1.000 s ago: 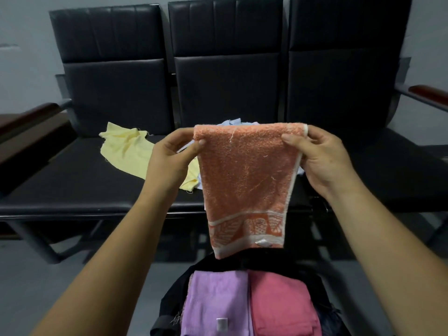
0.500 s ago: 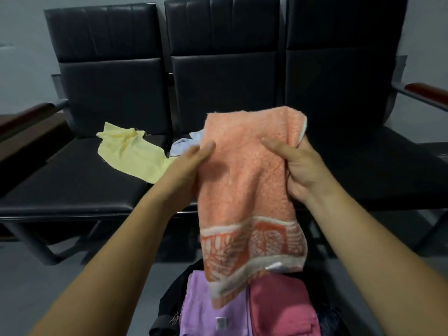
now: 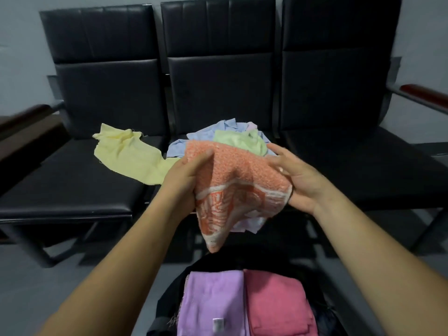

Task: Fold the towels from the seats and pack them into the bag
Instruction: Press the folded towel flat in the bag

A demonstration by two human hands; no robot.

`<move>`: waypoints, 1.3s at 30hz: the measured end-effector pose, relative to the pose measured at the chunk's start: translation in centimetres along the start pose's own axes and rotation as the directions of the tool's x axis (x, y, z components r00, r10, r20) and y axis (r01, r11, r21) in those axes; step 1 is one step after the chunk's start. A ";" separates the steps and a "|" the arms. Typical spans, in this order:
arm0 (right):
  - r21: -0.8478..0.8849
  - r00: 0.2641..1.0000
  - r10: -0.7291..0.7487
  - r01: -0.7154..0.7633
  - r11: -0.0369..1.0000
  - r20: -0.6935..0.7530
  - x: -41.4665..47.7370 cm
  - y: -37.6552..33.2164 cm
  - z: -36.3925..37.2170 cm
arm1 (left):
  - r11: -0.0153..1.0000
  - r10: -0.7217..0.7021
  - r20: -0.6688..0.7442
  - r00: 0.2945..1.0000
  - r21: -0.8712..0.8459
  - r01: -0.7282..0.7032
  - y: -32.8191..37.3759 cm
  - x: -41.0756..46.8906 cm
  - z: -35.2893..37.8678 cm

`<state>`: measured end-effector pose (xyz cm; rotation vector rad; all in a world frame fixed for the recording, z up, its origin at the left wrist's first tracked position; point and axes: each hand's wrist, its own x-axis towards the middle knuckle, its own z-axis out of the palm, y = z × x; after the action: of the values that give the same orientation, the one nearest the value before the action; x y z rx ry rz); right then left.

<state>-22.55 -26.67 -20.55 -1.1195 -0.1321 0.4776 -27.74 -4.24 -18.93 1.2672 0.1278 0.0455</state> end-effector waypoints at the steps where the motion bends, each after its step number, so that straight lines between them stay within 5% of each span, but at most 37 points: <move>1: -0.006 0.999 -0.040 0.040 0.999 -0.011 0.0 0.0 -0.2 | 1.000 0.000 0.018 1.000 0.000 0.000 0.3 0.1 -0.4; 5: -0.122 0.978 -0.159 0.143 0.982 -0.135 -0.7 -0.7 0.0 | 0.967 -0.053 0.123 0.991 0.253 0.021 1.1 0.3 -2.4; 9: -0.339 0.952 -0.235 0.159 0.927 -0.198 -1.0 -1.1 0.3 | 0.867 0.050 0.086 0.995 0.490 -0.086 0.8 0.3 -2.9; 14: -0.383 0.962 -0.189 0.103 0.918 -0.195 -1.1 -1.5 0.4 | 0.843 0.210 -0.035 0.977 0.512 -0.163 0.0 0.6 -2.5; 18: -0.399 0.998 -0.052 0.029 0.916 -0.045 -1.5 -2.0 0.0 | 0.835 0.172 0.157 0.973 0.501 -0.228 0.0 0.8 -3.2; 20: -0.607 0.996 -0.080 0.036 0.794 -0.045 -1.6 -1.9 -0.1 | 0.738 0.178 0.198 0.964 0.622 -0.264 0.0 0.9 -3.4; 23: -0.907 0.967 -0.251 0.071 0.415 -0.039 -1.2 -1.5 -0.6 | 0.411 0.303 0.229 0.925 0.844 -0.344 -0.4 1.0 -3.1; 24: -0.928 0.956 -0.293 0.083 0.364 -0.030 -1.2 -1.4 -0.8 | 0.360 0.346 0.234 0.909 0.861 -0.359 -0.5 0.9 -2.8; 29: -0.846 0.894 -0.439 0.165 0.508 -0.090 -1.2 -1.0 -2.0 | 0.399 0.475 0.206 0.855 0.816 -0.419 -1.1 1.5 -2.8; 33: -0.444 0.948 -0.292 0.209 0.871 -0.129 -1.3 -0.4 -2.8 | 0.764 0.291 0.231 0.928 0.528 -0.371 -1.8 1.7 -2.9; 39: -0.184 0.953 -0.132 0.083 0.979 -0.272 -1.9 0.5 -3.6 | 0.827 0.208 0.159 0.965 0.498 -0.261 -4.3 2.0 -2.0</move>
<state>-23.17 -30.29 -22.35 -1.3299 0.0168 0.2066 -26.18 -3.46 -23.73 1.8197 -0.1140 0.1713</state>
